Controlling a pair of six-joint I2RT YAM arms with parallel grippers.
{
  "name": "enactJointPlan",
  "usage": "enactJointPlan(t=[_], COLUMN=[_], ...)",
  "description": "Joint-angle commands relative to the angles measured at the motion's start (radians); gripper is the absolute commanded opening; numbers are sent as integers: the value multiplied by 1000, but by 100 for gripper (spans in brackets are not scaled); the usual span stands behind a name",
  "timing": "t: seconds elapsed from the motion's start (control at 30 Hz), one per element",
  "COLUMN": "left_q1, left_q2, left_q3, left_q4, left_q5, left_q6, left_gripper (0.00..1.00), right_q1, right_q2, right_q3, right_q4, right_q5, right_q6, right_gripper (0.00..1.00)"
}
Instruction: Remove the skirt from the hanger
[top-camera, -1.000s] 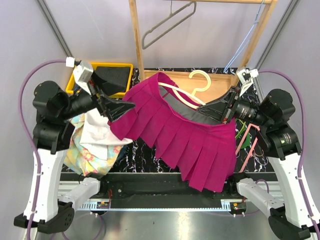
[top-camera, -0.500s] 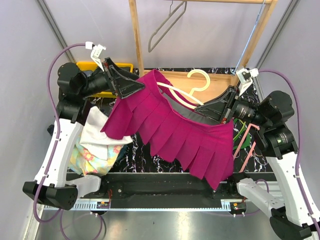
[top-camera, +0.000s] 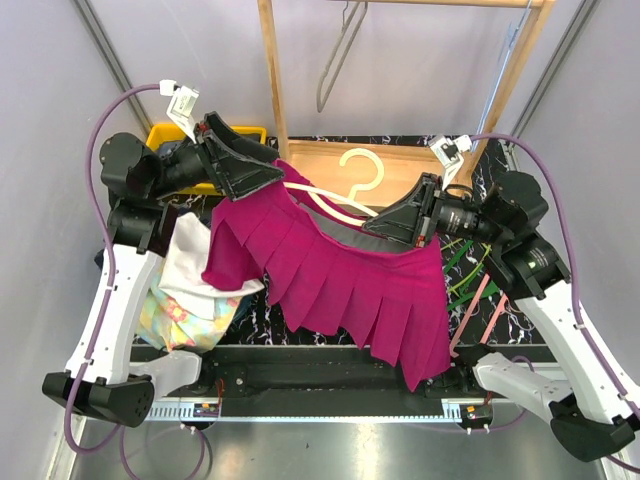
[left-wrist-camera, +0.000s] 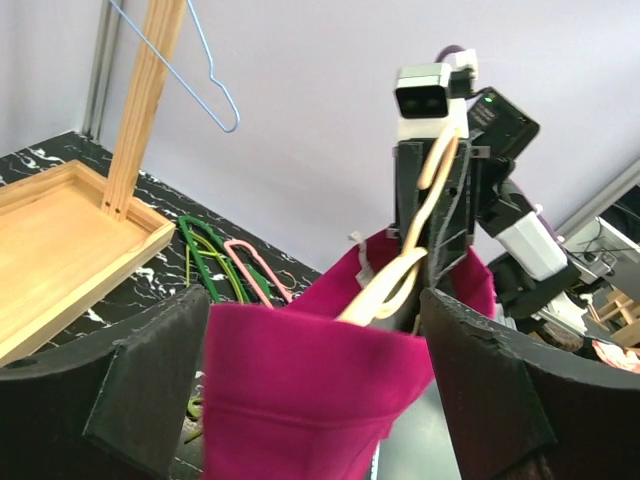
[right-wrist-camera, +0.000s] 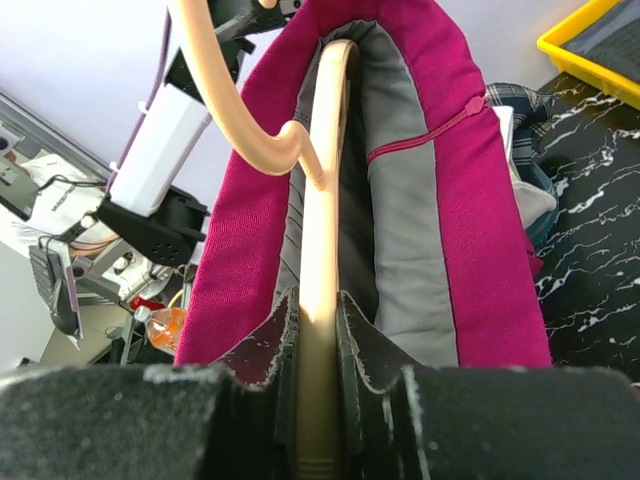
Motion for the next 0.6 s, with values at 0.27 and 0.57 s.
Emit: enactJointPlan(t=[0.27, 0.57], left_q1=[22, 55], left_q2=[-70, -31], left_q3=[17, -15], left_q4=[-204, 41], left_q5=[83, 141], left_q6=[218, -18], left_gripper=[93, 41], right_q1=[28, 28], right_q2=[-14, -32], right_q3=[131, 119], right_q4=[-16, -12], right_q5=[88, 93], right_q6=[-106, -81], right_gripper=[0, 0])
